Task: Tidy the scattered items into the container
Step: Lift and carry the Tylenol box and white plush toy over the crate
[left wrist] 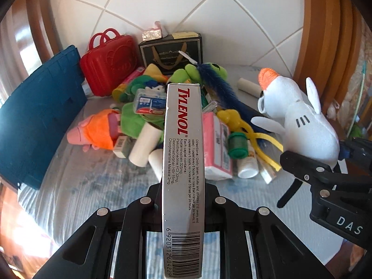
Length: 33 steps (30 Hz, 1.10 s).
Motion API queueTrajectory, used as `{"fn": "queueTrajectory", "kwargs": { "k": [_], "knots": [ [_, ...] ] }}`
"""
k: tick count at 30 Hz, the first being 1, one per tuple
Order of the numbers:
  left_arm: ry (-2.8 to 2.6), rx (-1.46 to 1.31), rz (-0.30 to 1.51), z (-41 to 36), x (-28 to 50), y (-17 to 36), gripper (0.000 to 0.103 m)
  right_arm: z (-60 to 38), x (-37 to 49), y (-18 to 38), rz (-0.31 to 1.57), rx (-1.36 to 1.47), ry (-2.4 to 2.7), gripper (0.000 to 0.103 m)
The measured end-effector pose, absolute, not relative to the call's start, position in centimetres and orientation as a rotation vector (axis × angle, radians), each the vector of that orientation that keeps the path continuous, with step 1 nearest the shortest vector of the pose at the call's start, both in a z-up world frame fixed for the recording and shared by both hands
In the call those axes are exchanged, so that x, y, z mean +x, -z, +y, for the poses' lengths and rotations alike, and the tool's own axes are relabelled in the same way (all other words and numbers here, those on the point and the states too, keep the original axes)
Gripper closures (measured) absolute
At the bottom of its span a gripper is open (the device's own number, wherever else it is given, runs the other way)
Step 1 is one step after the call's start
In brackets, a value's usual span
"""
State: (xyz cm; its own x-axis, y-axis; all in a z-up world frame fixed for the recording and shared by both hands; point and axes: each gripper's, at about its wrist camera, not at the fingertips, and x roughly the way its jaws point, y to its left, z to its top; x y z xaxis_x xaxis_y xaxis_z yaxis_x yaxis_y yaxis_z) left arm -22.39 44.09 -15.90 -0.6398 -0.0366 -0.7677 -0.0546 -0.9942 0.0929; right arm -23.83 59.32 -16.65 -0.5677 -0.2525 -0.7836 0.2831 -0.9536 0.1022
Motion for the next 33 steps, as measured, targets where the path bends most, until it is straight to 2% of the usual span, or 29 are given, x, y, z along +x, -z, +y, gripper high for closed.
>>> {"fn": "queueTrajectory", "kwargs": {
  "k": [13, 19, 27, 31, 33],
  "knots": [
    [-2.893, -1.273, 0.18, 36.5, -22.7, 13.5, 0.084, 52.5, -23.9, 14.3, 0.076, 1.196, 2.554, 0.05],
    [-2.998, -1.237, 0.105, 30.4, -23.1, 10.6, 0.084, 47.6, -25.1, 12.6, 0.133, 1.126, 2.51, 0.05],
    [-3.209, -1.073, 0.074, 15.8, -25.0, 5.1, 0.084, 34.5, -27.0, 7.4, 0.21, 0.909, 2.479, 0.05],
    [-3.332, -0.962, 0.147, 5.6, -25.6, 1.9, 0.084, 24.5, -27.6, 4.4, 0.223, 0.766, 2.417, 0.05],
    [-3.359, -0.993, 0.179, 0.7, -26.1, 1.2, 0.084, 18.8, -27.8, 3.1, 0.203, 0.725, 2.393, 0.05]
  ]
}}
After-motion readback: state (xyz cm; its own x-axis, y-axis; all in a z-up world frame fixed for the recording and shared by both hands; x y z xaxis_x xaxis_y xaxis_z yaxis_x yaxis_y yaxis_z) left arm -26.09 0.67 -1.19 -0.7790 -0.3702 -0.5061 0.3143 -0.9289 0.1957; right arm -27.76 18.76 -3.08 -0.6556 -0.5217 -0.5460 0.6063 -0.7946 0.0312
